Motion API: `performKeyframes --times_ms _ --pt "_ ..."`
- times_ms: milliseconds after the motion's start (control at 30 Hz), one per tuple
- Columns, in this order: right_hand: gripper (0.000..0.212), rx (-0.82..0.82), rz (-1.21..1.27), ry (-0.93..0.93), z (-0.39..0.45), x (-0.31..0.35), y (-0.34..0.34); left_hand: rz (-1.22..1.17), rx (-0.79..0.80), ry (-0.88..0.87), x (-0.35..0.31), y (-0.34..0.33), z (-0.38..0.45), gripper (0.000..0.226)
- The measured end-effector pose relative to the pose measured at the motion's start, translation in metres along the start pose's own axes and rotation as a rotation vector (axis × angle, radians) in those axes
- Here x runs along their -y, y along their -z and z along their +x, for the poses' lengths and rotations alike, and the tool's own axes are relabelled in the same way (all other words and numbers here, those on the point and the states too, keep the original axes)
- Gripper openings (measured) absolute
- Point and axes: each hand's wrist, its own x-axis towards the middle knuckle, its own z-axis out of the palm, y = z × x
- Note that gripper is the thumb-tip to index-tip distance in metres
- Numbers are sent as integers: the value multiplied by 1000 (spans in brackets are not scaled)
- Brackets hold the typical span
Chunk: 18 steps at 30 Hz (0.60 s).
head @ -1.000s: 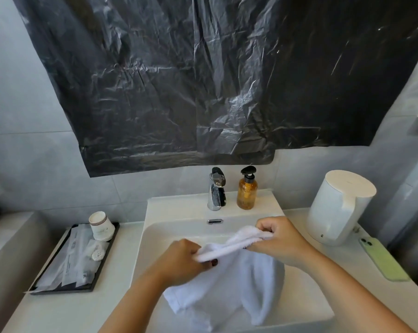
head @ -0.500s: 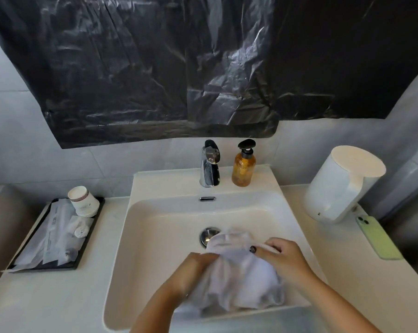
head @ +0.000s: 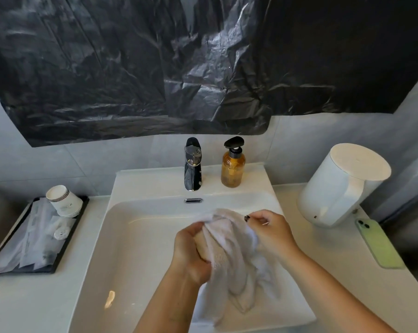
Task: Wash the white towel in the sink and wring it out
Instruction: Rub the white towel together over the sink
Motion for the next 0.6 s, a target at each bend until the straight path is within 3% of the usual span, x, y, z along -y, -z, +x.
performKeyframes --times_ms 100,233,300,467,600 --pt "12 -75 -92 160 22 20 11 6 -42 -95 2 -12 14 27" --pt "26 -169 -272 510 59 79 23 -27 -72 -198 -5 -51 33 32" --pt "40 -128 -406 637 70 104 23 -21 -106 -287 -10 -63 45 35" --pt "65 92 -683 630 89 117 16 -52 -62 -480 -19 -80 72 29" --pt "59 59 -685 652 98 109 13 29 -134 -602 -29 -91 84 35"
